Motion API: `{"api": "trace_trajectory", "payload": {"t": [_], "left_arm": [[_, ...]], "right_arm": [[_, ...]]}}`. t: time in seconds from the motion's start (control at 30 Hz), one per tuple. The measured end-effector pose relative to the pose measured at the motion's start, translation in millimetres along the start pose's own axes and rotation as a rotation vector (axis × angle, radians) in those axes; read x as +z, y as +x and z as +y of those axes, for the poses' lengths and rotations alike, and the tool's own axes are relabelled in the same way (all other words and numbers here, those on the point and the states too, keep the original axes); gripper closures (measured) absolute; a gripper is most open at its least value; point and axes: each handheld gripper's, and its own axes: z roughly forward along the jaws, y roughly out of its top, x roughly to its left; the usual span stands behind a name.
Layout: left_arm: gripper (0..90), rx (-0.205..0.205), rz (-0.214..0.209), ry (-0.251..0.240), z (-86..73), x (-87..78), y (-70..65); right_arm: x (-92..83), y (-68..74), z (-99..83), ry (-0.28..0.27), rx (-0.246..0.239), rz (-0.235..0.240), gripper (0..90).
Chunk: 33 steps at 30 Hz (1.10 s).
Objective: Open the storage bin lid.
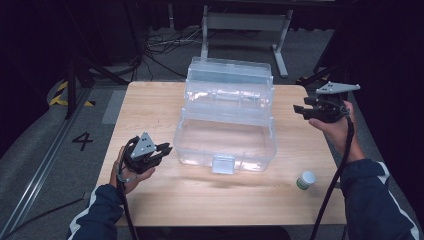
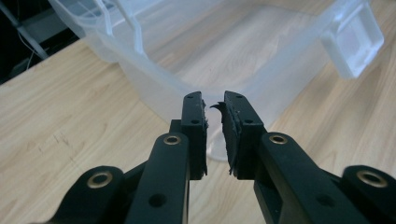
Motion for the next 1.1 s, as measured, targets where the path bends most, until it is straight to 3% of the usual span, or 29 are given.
{"api": "trace_trajectory", "payload": {"t": [0.27,0.4,0.63,0.93,1.1], "left_arm": [[75.7,0.009,-0.011,0.074,-21.5,-1.8,-1.7],[70.5,0.004,-0.018,0.101,-32.7,0.8,-2.5],[60.9,-0.010,-0.034,0.162,-49.6,5.0,-4.1],[45.5,-0.049,-0.097,0.172,-64.8,10.4,-5.7],[41.2,-0.059,-0.092,0.187,-68.3,13.1,-5.0]], "right_arm": [[-10.4,6.8,-35.0,0.029,-0.013,0.020,44.1],[-17.3,13.0,-55.8,0.046,-0.012,0.062,41.2],[-29.2,24.5,-83.0,0.054,-0.021,0.091,36.7],[-43.0,33.6,-114.5,0.084,-0.012,0.127,30.2],[-47.6,37.1,-128.5,0.105,0.002,0.150,28.1]]}}
